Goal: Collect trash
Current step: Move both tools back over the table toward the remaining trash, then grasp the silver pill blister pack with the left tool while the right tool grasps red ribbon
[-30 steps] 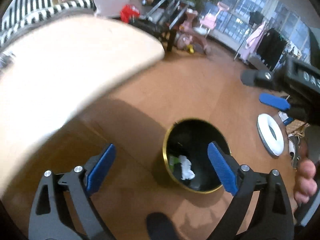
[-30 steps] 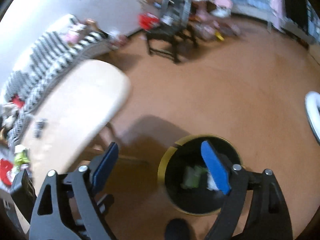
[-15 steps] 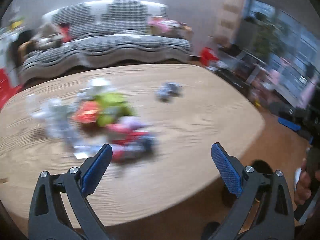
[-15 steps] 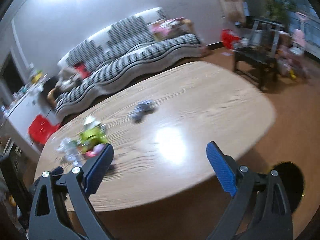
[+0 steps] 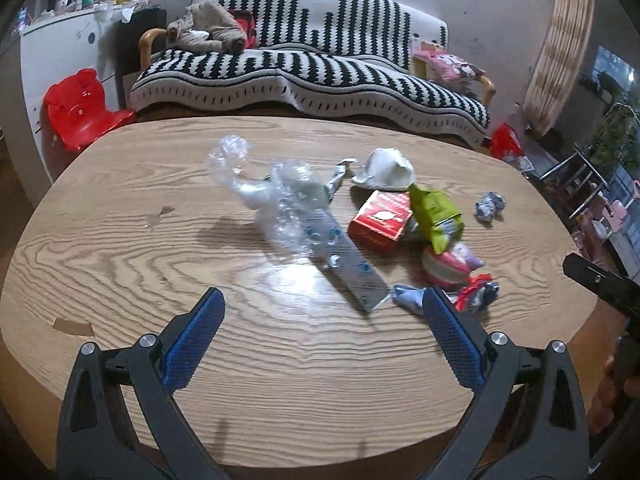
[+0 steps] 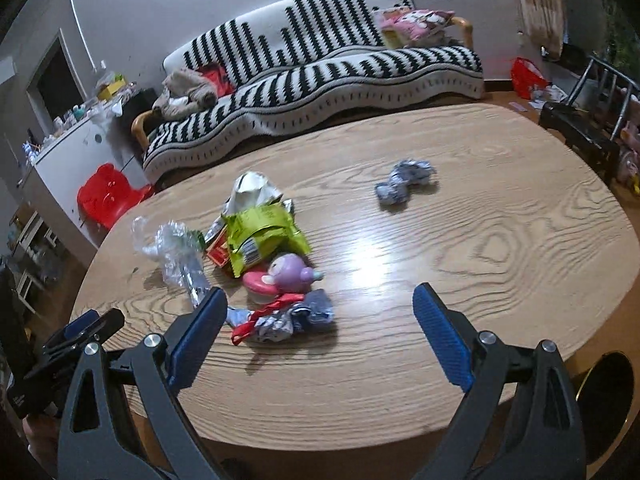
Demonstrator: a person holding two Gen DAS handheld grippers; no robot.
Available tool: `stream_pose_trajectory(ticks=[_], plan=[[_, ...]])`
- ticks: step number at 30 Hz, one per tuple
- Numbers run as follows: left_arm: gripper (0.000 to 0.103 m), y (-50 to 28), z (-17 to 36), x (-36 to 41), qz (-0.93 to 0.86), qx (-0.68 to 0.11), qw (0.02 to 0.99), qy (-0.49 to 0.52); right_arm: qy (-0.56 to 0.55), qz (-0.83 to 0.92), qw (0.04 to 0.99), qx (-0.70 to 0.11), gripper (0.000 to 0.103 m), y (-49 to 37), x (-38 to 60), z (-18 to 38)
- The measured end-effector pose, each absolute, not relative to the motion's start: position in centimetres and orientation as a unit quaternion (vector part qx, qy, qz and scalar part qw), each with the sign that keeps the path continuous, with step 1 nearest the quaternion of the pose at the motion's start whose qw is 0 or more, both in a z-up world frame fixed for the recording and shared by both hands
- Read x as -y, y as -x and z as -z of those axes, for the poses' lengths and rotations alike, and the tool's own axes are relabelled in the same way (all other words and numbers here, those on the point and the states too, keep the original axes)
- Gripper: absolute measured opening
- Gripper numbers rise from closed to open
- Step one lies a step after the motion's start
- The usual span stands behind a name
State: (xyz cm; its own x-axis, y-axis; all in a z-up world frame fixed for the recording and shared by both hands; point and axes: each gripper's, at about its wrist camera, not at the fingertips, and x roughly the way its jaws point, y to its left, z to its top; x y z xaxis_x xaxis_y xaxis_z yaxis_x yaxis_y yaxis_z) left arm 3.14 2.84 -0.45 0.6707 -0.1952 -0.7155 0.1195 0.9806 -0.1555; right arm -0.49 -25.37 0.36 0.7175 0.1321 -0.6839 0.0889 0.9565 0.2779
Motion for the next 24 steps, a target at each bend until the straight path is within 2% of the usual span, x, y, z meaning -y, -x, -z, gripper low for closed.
stream_pose_trajectory(ticks=[7, 9, 14, 18, 20, 24], plan=[[0.096, -4.4, 1.6, -2.3, 0.078, -0.406, 0.909, 0.040, -0.161, -0.042, 0.898, -0.407, 0.091, -1.7, 23.7, 1.5], [0.096, -5.0, 2.1, -1.6, 0.076, -0.410, 0.908, 0.037, -0.173, -0.049, 0.892, -0.415, 0.087, -2.1, 23.7, 2.0], [0.096, -7.1, 3.8, 0.0, 0.066, -0.421, 0.904, 0.027, -0.218, -0.075, 0.866, -0.445, 0.061, -3.5, 22.8, 3.6], [0.095, -8.3, 5.0, 0.8, 0.058, -0.424, 0.904, 0.023, -0.241, -0.083, 0.849, -0.463, 0.049, -4.5, 22.3, 4.9], [0.089, -8.7, 5.5, 1.2, 0.061, -0.428, 0.901, 0.021, -0.248, -0.082, 0.846, -0.466, 0.041, -4.9, 22.0, 5.4], [0.079, -9.5, 6.6, 1.8, 0.066, -0.440, 0.895, 0.020, -0.258, -0.075, 0.844, -0.465, 0.033, -5.5, 21.7, 5.4]])
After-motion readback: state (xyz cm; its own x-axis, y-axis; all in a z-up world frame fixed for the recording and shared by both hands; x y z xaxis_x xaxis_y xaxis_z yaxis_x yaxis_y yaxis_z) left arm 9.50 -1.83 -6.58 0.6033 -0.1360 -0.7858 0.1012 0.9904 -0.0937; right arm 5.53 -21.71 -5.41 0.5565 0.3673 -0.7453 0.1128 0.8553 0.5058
